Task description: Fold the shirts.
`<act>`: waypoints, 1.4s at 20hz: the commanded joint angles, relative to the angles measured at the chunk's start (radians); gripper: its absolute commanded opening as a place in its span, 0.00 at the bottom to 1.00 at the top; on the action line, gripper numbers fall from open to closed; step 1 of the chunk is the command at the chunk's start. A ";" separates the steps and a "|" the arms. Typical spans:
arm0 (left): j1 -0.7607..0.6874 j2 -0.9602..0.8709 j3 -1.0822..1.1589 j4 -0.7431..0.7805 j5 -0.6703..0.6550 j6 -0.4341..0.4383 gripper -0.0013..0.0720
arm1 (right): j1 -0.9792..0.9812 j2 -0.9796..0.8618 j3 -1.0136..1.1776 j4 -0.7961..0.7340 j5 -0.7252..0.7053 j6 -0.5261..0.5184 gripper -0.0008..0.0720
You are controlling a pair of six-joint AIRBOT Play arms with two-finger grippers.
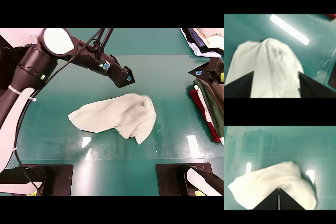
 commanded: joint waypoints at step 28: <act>0.537 0.139 -0.867 -0.119 0.002 0.137 0.05 | 0.001 0.006 -0.148 0.001 0.078 -0.002 0.04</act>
